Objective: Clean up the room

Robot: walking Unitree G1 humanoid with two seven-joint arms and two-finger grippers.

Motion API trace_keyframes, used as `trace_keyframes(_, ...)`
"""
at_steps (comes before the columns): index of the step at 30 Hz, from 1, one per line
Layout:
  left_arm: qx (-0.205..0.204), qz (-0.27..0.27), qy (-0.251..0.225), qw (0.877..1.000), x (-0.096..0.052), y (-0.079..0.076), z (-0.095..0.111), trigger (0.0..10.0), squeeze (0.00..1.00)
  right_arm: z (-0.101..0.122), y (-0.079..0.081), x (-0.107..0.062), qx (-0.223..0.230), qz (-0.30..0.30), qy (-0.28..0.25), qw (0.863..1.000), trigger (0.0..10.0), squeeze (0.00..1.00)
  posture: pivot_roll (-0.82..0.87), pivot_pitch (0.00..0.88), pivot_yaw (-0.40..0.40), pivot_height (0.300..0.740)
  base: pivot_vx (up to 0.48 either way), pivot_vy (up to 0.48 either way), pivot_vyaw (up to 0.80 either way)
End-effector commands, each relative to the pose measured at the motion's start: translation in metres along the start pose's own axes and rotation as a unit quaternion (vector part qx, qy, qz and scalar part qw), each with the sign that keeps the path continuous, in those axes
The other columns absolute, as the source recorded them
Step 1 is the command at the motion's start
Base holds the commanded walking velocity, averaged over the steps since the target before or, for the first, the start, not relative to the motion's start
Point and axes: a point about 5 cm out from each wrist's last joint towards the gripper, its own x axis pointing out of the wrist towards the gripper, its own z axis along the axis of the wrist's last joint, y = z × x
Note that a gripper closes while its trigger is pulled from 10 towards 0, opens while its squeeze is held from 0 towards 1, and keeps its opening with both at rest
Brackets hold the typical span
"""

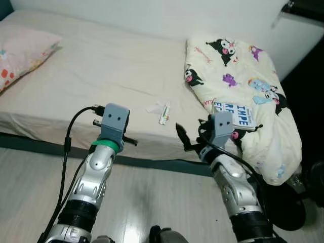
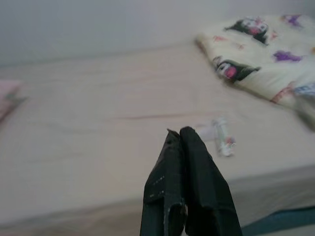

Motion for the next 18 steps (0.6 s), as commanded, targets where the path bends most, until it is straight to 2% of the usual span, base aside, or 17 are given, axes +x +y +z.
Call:
trace_keyframes(1, 0.016, 0.009, 0.003, 1.000, -0.008, 0.008, -0.004, 10.0, 0.00, -0.001, 0.000, -0.004, -0.001, -0.001, 0.008, 1.000, 10.0, 0.00, -0.06, 0.072, -0.055, 0.698, 0.000, 0.000, 0.00)
trace_keyframes(2, 0.030, 0.013, 0.001, 0.999, -0.014, 0.016, -0.005, 10.0, 0.00, 0.000, 0.001, -0.004, 0.000, 0.000, 0.006, 1.000, 10.0, 0.00, -0.06, 0.072, -0.055, 0.698, 0.000, 0.000, 0.00)
trace_keyframes(3, 0.030, 0.013, 0.001, 0.999, -0.014, 0.016, -0.005, 10.0, 0.00, 0.000, 0.001, -0.004, 0.000, 0.000, 0.006, 1.000, 10.0, 0.00, -0.06, 0.072, -0.055, 0.698, 0.000, 0.000, 0.00)
trace_keyframes(4, 0.035, 0.051, 0.028, 0.998, -0.033, 0.045, -0.012, 10.0, 0.00, 0.002, 0.004, -0.008, -0.008, -0.007, -0.003, 1.000, 10.0, 0.00, -0.05, 0.078, -0.053, 0.698, 0.000, 0.000, 0.00)
trace_keyframes(5, 0.035, 0.051, 0.028, 0.998, -0.033, 0.045, -0.012, 10.0, 0.00, 0.002, 0.004, -0.008, -0.008, -0.007, -0.003, 1.000, 10.0, 0.00, -0.05, 0.078, -0.053, 0.698, 0.000, 0.000, 0.00)
trace_keyframes(7, 0.024, 0.079, 0.050, 0.995, -0.044, 0.063, -0.016, 10.0, 0.00, 0.004, 0.004, -0.012, -0.009, -0.021, -0.015, 1.000, 10.0, 0.00, -0.04, 0.075, -0.052, 0.698, 0.000, 0.000, 0.00)
trace_keyframes(10, 0.017, 0.076, 0.044, 0.996, -0.038, 0.060, -0.014, 10.0, 0.00, 0.004, 0.003, -0.012, 0.002, -0.033, -0.024, 0.999, 10.0, 0.00, -0.03, 0.072, -0.053, 0.698, 0.000, 0.000, 0.00)
trace_keyframes(12, 0.004, 0.071, 0.031, 0.997, -0.023, 0.047, -0.007, 10.0, 0.00, 0.001, 0.004, -0.011, 0.007, -0.035, -0.025, 0.999, 10.0, 0.00, -0.04, 0.062, -0.045, 0.698, 0.000, 0.000, 0.00)
trace_keyframes(13, 0.004, 0.071, 0.031, 0.997, -0.023, 0.047, -0.007, 10.0, 0.00, 0.001, 0.004, -0.011, 0.007, -0.035, -0.025, 0.999, 10.0, 0.00, -0.04, 0.062, -0.045, 0.698, 0.000, 0.000, 0.00)
trace_keyframes(14, -0.004, 0.057, 0.014, 0.998, -0.009, 0.032, 0.002, 10.0, 0.00, -0.002, 0.004, -0.011, 0.017, -0.047, -0.021, 0.999, 10.0, 0.00, -0.05, 0.060, -0.037, 0.698, 0.000, 0.000, 0.00)
trace_keyframes(15, -0.004, 0.057, 0.014, 0.998, -0.009, 0.032, 0.002, 10.0, 0.00, -0.002, 0.004, -0.011, 0.017, -0.047, -0.021, 0.999, 10.0, 0.00, -0.05, 0.060, -0.037, 0.698, 0.000, 0.000, 0.00)
trace_keyframes(16, -0.005, 0.048, 0.004, 0.999, -0.002, 0.024, 0.008, 10.0, 0.00, -0.005, 0.003, -0.012, 0.023, -0.058, -0.017, 0.998, 10.0, 0.00, -0.05, 0.060, -0.037, 0.698, 0.000, 0.000, 0.00)
trace_keyframes(18, -0.008, 0.037, -0.003, 0.999, 0.003, 0.019, 0.013, 10.0, 0.00, -0.004, 0.000, -0.013, 0.026, -0.069, -0.019, 0.997, 10.0, 0.00, -0.06, 0.060, -0.026, 0.698, 0.000, 0.000, 0.00)
